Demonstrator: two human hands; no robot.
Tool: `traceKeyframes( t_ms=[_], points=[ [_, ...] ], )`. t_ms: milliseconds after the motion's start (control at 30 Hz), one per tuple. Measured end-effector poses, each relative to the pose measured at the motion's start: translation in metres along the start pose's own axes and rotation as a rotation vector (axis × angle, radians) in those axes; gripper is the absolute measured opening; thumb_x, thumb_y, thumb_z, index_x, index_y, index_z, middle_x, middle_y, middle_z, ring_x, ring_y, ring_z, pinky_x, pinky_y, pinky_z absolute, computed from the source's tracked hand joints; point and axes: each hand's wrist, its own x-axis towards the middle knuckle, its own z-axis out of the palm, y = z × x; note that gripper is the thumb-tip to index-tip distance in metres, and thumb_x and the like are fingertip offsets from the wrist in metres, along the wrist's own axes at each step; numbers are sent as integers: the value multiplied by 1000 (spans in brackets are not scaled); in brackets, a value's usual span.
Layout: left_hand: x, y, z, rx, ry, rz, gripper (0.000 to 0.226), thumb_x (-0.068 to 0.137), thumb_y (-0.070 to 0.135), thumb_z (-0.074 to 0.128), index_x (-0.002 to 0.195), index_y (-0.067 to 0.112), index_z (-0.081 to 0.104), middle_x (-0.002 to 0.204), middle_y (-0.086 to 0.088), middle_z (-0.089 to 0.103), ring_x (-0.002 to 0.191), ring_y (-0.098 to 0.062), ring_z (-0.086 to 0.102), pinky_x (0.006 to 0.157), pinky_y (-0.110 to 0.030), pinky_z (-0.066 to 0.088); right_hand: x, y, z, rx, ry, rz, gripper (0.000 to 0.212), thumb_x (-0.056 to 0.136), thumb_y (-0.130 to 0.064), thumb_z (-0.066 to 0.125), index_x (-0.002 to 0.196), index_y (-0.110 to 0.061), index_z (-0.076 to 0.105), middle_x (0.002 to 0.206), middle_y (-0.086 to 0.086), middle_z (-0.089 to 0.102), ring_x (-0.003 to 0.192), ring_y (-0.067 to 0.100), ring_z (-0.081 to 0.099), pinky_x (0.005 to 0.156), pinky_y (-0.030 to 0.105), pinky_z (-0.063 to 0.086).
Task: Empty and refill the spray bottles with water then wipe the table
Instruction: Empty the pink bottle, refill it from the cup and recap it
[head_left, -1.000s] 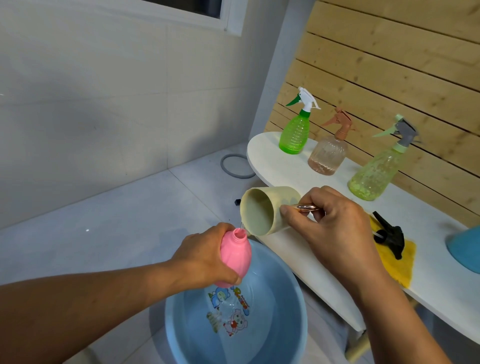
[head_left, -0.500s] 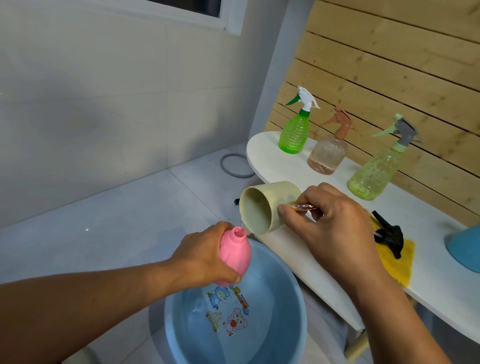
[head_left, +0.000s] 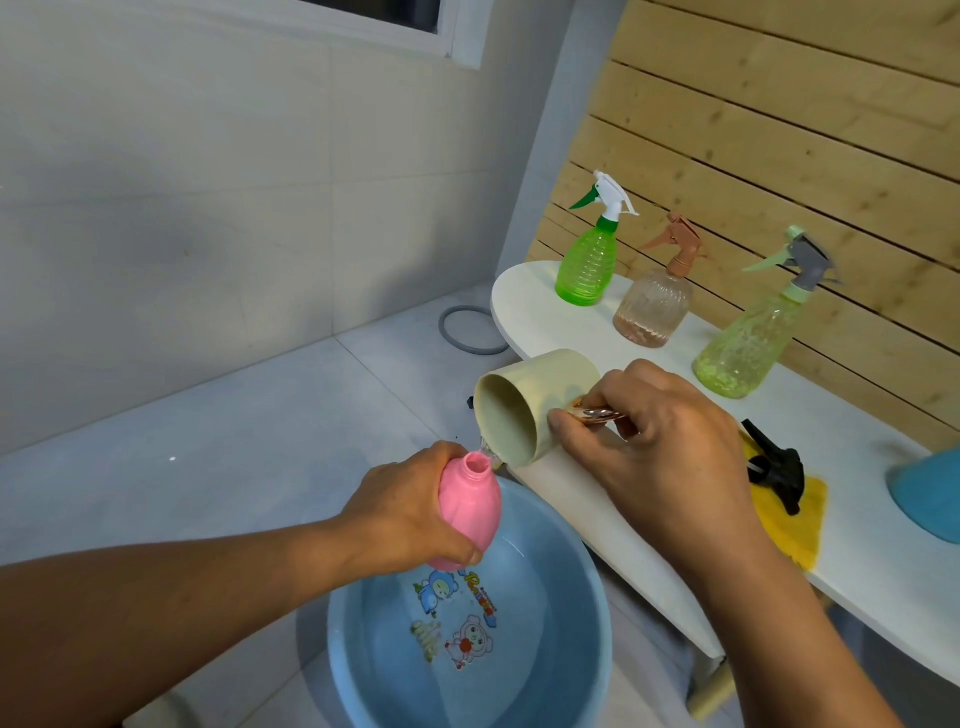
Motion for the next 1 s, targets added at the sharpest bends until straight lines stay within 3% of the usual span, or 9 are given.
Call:
traceKeyframes(
  t_ms=[300, 600, 767, 867, 1000],
  points=[
    [0, 3, -1, -5, 0, -7, 105, 48, 61, 93, 137, 51, 39, 118, 23, 59, 107, -12, 60, 77, -23, 56, 0, -1, 1, -63, 33, -95, 27, 88, -53, 62, 77, -29, 66, 75, -10, 55, 72, 15, 52, 51, 31, 41],
    [1, 6, -2, -58, -2, -15, 105, 48, 61, 92, 137, 51, 39, 117, 24, 58, 106, -10, 60, 72, -19, 50, -1, -3, 6, -104, 102, -235, 25, 91, -49, 65, 78, -27, 65, 75, -8, 53, 70, 18, 48, 51, 31, 38],
    [2, 7, -4, -78, -1, -19, 101, 50, 60, 92, 136, 51, 39, 117, 24, 57, 107, -9, 60, 74, -21, 53, -3, 0, 8, -109, 133, -312, 25, 93, -47, 66, 79, -26, 67, 78, -9, 56, 71, 17, 46, 55, 27, 27],
    [2, 6, -5, -95, 9, -25, 100, 49, 60, 92, 134, 53, 40, 116, 25, 58, 105, -8, 60, 72, -19, 51, -4, 1, 14, 11, 100, -159, 24, 90, -49, 68, 77, -29, 66, 75, -12, 53, 70, 12, 48, 55, 24, 27],
    [0, 1, -6, -114, 14, -36, 98, 51, 55, 94, 133, 53, 40, 118, 24, 59, 107, -9, 61, 77, -23, 55, -8, 14, 37, 359, 4, 299, 32, 84, -55, 71, 69, -29, 57, 65, -13, 52, 61, 8, 50, 54, 23, 30]
  ],
)
